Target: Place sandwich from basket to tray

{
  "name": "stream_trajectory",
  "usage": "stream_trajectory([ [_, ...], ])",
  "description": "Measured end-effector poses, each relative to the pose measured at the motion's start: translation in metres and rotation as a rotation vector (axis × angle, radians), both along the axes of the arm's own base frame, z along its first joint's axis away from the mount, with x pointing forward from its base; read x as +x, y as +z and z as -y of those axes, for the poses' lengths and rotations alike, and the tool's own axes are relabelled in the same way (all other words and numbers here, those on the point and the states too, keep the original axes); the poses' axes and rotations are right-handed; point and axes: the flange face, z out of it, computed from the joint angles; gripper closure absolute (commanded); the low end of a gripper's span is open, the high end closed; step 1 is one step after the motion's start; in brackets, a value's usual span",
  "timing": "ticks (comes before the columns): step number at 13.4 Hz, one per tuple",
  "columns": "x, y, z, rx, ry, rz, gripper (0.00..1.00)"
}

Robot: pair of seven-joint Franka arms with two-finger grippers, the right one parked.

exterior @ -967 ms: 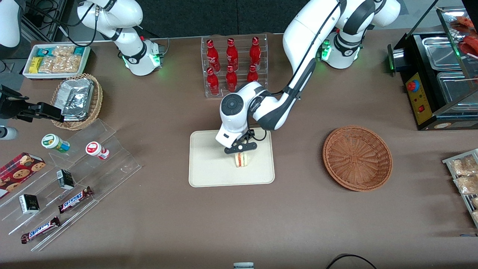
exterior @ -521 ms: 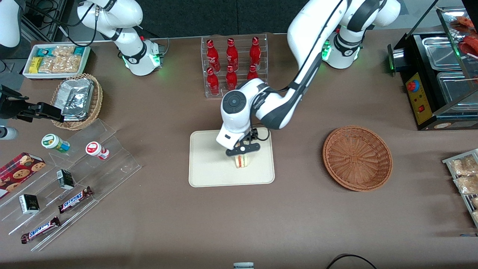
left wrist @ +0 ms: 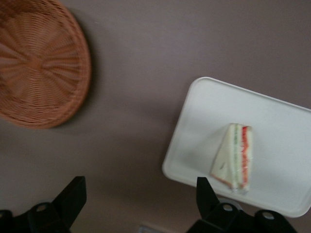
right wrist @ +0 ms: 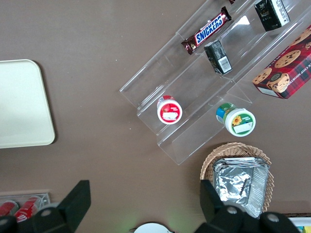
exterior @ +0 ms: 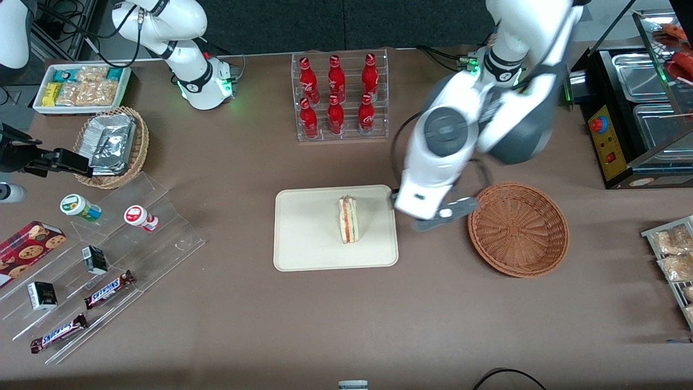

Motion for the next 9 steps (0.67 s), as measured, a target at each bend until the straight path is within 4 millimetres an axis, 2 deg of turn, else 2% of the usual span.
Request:
stream_trajectory([
  [2,0.001,0.031,-0.047,0.003,-0.034,-0.033,0.00],
  [5,-0.006,0.065,-0.108,-0.012,-0.115,-0.059,0.00],
  [9,-0.031,0.099,-0.181,-0.042,-0.220,-0.064,0.00],
])
